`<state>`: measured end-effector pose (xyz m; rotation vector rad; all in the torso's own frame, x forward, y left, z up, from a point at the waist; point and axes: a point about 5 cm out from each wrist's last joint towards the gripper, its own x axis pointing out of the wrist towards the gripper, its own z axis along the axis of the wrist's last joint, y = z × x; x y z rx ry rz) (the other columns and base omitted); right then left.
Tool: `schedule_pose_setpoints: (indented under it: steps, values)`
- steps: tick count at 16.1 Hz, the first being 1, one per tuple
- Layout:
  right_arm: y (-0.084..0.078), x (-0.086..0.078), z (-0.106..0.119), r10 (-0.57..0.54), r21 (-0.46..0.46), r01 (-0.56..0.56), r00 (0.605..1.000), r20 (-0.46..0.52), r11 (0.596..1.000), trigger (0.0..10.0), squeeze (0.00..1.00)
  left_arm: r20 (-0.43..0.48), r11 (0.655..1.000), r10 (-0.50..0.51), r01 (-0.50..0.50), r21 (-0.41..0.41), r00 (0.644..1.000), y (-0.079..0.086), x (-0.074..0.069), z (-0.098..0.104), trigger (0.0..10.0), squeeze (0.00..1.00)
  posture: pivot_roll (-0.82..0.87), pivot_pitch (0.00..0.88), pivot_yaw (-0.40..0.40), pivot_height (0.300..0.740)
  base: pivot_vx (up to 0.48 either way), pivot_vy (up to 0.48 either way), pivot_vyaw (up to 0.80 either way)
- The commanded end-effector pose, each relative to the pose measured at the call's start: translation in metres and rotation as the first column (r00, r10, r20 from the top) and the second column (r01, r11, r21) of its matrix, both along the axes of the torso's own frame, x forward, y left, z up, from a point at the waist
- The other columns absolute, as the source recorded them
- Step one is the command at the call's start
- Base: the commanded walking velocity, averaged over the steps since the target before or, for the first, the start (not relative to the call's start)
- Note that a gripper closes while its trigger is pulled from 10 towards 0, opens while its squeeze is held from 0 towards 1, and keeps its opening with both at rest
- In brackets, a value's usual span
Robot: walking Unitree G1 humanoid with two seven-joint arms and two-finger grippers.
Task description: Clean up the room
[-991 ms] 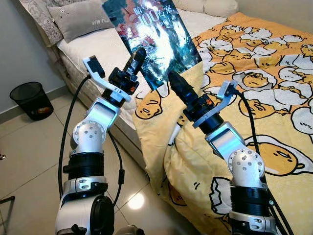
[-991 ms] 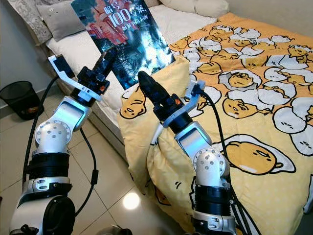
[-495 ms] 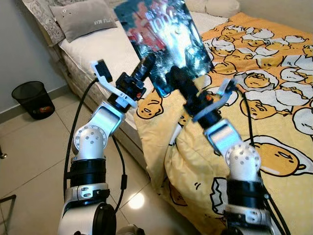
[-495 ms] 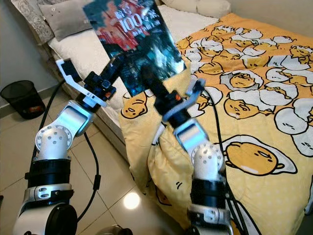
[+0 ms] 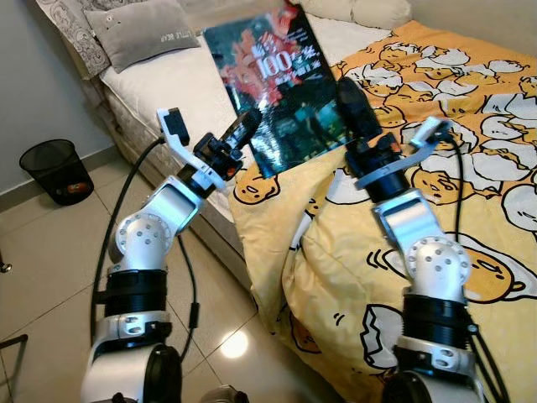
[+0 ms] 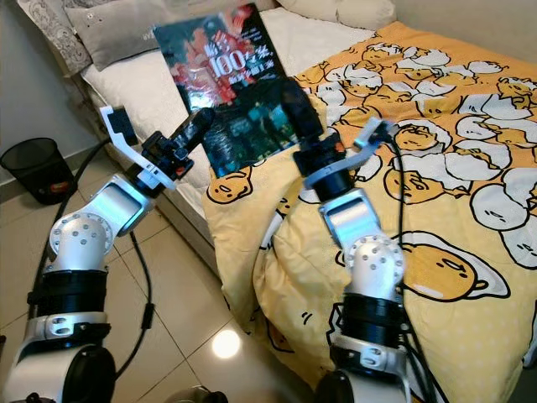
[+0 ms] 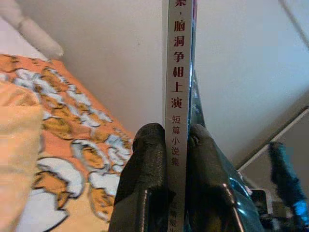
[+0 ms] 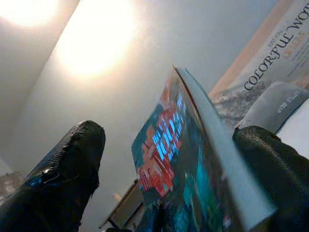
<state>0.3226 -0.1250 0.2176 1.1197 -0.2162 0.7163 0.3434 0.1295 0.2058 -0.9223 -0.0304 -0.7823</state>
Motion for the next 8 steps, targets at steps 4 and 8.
schedule_pose_setpoints:
  steps: [4, 8]
  values:
    - [0.011, -0.010, 0.004, 0.143, -0.149, -0.130, 0.987, 0.073, 0.980, 2.8, 0.00, 0.044, 0.999, 0.020, -0.022, 0.044, 0.999, 0.009, 0.002, 0.008, 0.0, 0.00, -0.03, 0.000, 0.091, 0.740, 0.000, 0.000, 0.00]
    - [0.018, -0.010, -0.008, 0.166, -0.248, -0.155, 0.986, 0.023, 0.956, 2.9, 0.00, 0.098, 0.999, -0.016, 0.012, 0.044, 0.995, 0.010, -0.003, 0.013, 0.0, 0.00, -0.03, 0.000, 0.072, 0.740, 0.000, 0.000, 0.00]
